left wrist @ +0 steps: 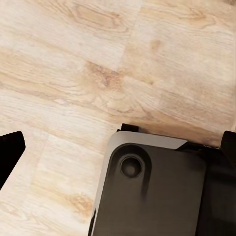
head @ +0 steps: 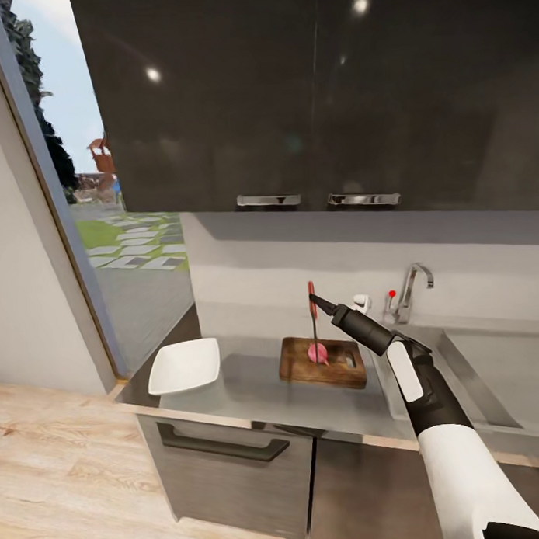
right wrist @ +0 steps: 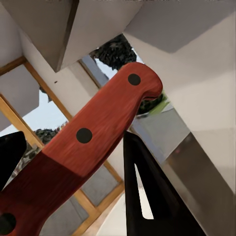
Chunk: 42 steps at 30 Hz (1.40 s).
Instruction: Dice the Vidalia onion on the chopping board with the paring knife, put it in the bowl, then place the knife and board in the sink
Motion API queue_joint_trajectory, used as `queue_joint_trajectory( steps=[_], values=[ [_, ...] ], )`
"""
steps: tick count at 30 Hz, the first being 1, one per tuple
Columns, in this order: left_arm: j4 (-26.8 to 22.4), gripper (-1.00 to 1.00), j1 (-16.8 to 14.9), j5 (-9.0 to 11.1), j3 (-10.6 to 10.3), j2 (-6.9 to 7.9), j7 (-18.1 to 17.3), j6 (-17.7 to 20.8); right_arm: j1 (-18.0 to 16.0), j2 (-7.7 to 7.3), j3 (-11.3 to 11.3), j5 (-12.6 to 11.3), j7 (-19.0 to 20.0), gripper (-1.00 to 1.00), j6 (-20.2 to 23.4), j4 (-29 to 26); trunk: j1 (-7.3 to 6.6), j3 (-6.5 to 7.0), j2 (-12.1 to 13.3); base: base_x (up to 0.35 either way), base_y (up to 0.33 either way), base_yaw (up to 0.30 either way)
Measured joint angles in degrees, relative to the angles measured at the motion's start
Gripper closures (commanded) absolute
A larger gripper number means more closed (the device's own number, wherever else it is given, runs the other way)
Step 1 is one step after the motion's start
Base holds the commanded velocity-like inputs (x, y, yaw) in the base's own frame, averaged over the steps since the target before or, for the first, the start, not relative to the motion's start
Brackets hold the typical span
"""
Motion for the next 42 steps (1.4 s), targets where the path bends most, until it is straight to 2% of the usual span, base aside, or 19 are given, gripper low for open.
queue_joint_trajectory(
  steps=[14,16,21,29,42],
  values=[
    [0.0,-1.00,0.0,0.0,0.0,0.00,0.0,0.0,0.0,-0.23,0.1,0.7,-0.7,1.00,-0.3,0.1,0.02,0.00,0.0,0.096,-0.050,0.000],
    [0.0,-1.00,0.0,0.0,0.0,0.00,0.0,0.0,0.0,-0.26,0.1,0.8,-1.4,1.00,-0.2,0.1,0.02,0.00,0.0,0.002,-0.001,0.000],
    [0.0,-1.00,0.0,0.0,0.0,0.00,0.0,0.0,0.0,-0.37,0.1,0.9,-6.0,1.00,1.0,-0.3,0.02,0.00,0.0,0.000,0.000,0.000],
    [0.0,-1.00,0.0,0.0,0.0,0.01,0.0,0.0,0.0,-0.35,-0.2,0.9,-11.5,1.00,7.4,-1.0,0.02,0.21,0.0,0.000,0.000,-0.031],
    [0.0,-1.00,0.0,0.0,0.0,0.07,0.0,0.0,0.0,-0.03,-0.1,0.8,-12.3,1.00,7.8,-1.3,0.02,1.23,0.0,0.000,0.000,-0.122]
  ],
)
